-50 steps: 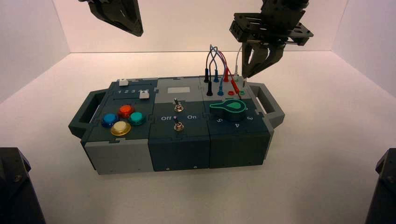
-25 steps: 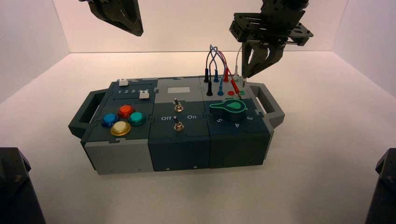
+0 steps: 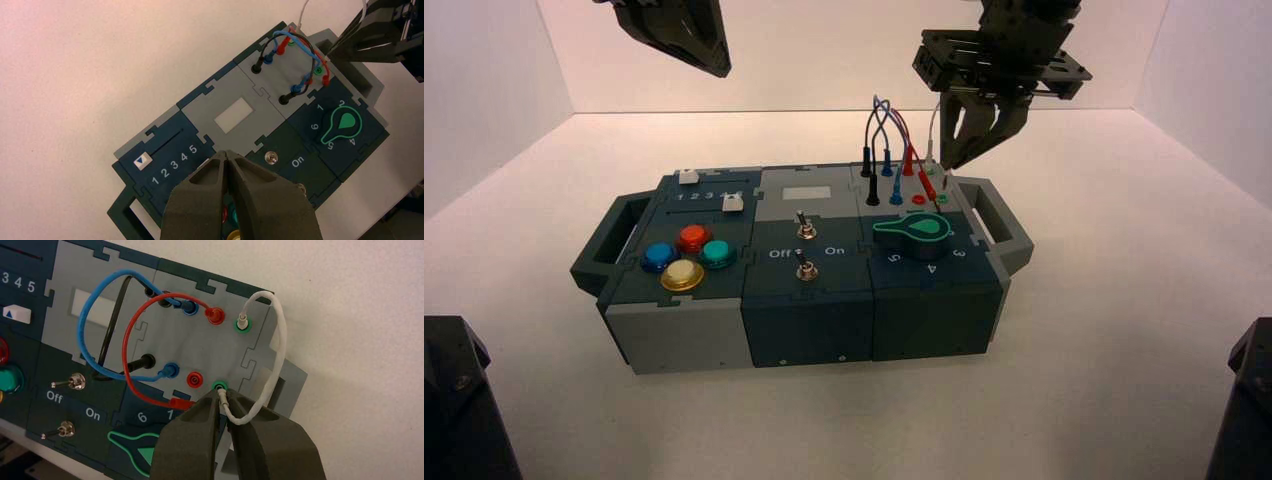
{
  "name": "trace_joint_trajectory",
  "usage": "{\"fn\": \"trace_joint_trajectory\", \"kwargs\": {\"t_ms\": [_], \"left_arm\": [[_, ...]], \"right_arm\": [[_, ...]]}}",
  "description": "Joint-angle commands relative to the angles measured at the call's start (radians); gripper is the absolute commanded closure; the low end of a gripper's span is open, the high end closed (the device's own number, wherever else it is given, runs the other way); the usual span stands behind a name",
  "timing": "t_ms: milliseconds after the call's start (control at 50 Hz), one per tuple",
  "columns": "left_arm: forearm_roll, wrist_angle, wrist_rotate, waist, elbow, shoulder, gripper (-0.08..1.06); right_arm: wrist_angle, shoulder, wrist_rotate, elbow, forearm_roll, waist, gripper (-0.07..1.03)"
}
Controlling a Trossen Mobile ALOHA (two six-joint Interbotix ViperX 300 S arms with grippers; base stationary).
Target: Insert the white wire.
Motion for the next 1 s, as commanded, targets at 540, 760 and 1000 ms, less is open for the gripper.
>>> {"fn": "trace_joint_trajectory", "kwargs": {"t_ms": [540,760,1000], "left_arm": [[0.000,-0.003,0.005,-0.003,-0.034,-0.005,1.00],[0.000,-0.003,0.005,-0.003,-0.034,-0.005,1.00],[0.000,-0.003,0.005,-0.003,-0.034,-0.005,1.00]], "right_arm": [[0.005,0.028,0.000,-0.035,0.006,0.006,0.98],[0.005,0.032,0.000,-0.041,0.008,0.006,0.98],[0.008,0.046,0.000,-0.041,0.008,0.005,0.98]]}}
